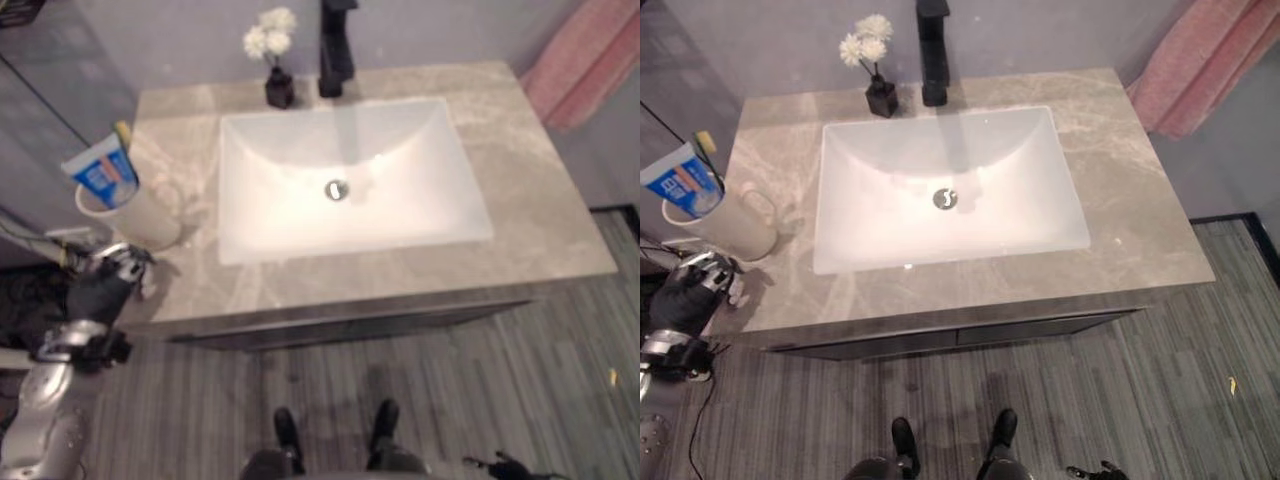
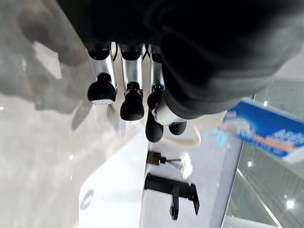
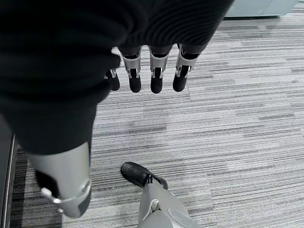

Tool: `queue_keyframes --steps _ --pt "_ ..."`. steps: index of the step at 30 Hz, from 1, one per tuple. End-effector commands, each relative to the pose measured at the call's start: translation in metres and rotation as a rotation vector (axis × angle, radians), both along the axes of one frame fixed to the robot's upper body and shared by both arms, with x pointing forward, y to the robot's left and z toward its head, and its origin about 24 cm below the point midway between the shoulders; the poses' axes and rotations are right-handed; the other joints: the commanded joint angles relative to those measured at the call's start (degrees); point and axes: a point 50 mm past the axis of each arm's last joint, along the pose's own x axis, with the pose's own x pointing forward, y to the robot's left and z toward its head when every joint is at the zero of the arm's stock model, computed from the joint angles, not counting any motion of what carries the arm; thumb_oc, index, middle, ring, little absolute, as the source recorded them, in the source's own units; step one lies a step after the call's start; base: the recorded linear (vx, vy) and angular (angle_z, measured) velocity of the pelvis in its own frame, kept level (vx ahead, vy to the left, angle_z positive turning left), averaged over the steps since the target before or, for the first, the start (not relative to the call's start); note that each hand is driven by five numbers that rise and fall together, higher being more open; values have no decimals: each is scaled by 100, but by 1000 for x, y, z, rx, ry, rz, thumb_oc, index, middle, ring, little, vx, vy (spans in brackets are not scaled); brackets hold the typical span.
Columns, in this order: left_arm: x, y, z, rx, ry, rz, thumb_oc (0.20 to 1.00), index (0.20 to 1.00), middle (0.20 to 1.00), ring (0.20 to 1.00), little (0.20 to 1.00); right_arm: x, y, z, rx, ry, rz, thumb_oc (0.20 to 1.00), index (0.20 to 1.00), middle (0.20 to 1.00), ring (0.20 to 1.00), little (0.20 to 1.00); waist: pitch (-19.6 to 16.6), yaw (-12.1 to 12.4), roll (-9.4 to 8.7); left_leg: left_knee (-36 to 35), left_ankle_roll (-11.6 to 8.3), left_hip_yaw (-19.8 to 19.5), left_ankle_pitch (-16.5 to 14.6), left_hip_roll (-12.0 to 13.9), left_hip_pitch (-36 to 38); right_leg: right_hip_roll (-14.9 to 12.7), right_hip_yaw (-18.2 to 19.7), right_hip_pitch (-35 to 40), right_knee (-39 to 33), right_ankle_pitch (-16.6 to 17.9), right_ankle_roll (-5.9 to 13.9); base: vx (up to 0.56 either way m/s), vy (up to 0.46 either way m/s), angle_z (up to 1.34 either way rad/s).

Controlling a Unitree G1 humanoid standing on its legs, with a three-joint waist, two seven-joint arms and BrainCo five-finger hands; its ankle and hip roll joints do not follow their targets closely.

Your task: Put brush and paste in cup on sink, flatten towel.

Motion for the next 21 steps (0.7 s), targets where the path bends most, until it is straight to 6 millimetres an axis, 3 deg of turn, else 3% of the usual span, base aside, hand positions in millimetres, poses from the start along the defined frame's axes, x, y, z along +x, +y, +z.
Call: queue_keyframes --steps 1,11,21 --pt "-1 -4 21 -2 -111 -19 200 200 200 200 200 8 -2 2 -8 -17 -8 1000 1000 1000 1000 1000 56 13 14 67 129 -735 -179 111 -142 -232 -344 70 -4 -52 477 0 0 0" --pt "16 12 37 30 -195 111 200 200 200 200 200 10 -2 3 -9 -35 -8 1000 1000 1000 1000 1000 138 -107 -74 67 92 -772 -121 147 -356 -196 -338 -129 -4 -16 470 5 -1 -1" --pt "29 17 58 66 -275 162 200 200 200 200 200 30 -2 9 -10 -114 11 1000 1000 1000 1000 1000 288 -205 -180 67 78 -809 -71 150 -635 -161 -301 -400 -4 46 486 5 1 1"
